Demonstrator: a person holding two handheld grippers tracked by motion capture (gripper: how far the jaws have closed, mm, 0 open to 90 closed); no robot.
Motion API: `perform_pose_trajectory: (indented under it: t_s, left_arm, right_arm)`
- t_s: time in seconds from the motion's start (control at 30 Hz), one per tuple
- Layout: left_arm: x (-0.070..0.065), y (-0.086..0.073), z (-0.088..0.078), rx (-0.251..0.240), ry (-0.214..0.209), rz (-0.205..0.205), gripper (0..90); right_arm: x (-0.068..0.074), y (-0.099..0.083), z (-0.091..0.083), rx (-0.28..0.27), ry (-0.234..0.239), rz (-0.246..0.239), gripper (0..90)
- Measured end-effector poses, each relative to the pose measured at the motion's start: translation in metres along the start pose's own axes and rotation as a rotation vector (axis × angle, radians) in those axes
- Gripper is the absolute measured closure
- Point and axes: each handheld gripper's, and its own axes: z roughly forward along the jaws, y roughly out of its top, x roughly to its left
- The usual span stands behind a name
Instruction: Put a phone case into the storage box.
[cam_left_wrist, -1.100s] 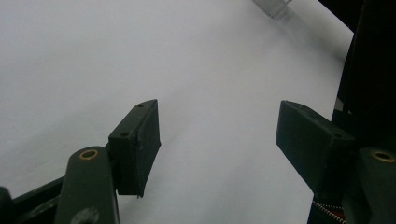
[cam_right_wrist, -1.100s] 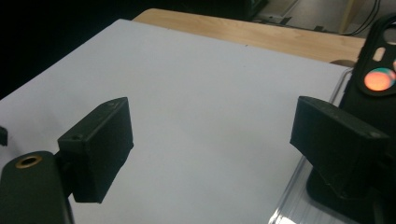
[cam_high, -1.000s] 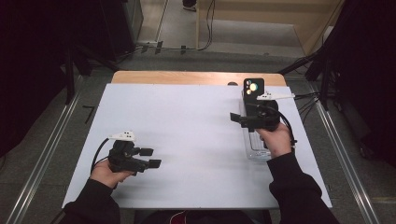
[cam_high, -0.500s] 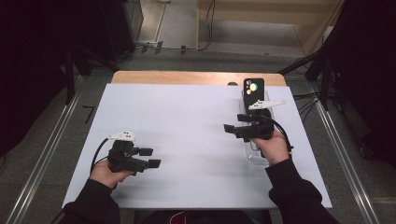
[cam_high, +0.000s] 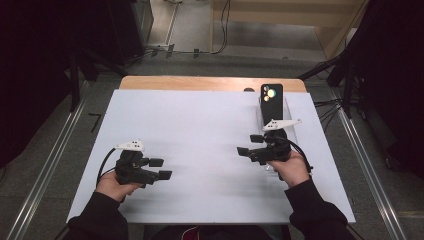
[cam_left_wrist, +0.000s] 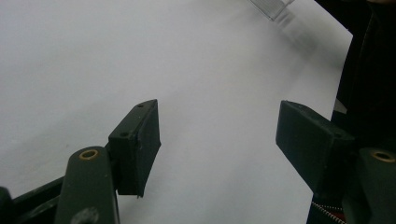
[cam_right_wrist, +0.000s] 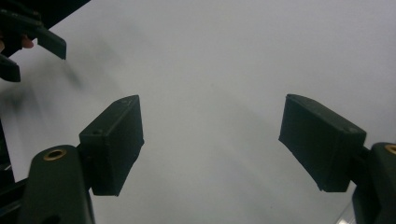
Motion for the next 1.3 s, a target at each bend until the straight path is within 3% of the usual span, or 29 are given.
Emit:
perform_pose_trajectory:
  t_s: [0.47,0.7,1.3]
  left_arm:
    - [0.000,-0.002,-0.001,-0.005,-0.003,-0.007,30.9]
    - [-0.001,-0.003,-0.001,-0.005,-0.001,-0.007,30.9]
    - [-0.004,-0.005,0.000,-0.013,-0.007,-0.004,30.9]
  right_arm:
    - [0.010,-0.021,-0.002,0.077,0.059,-0.026,20.4]
    - [0.010,-0.034,-0.005,0.083,0.084,-0.046,20.3]
    - [0.011,-0.065,-0.016,0.145,0.093,-0.084,20.2]
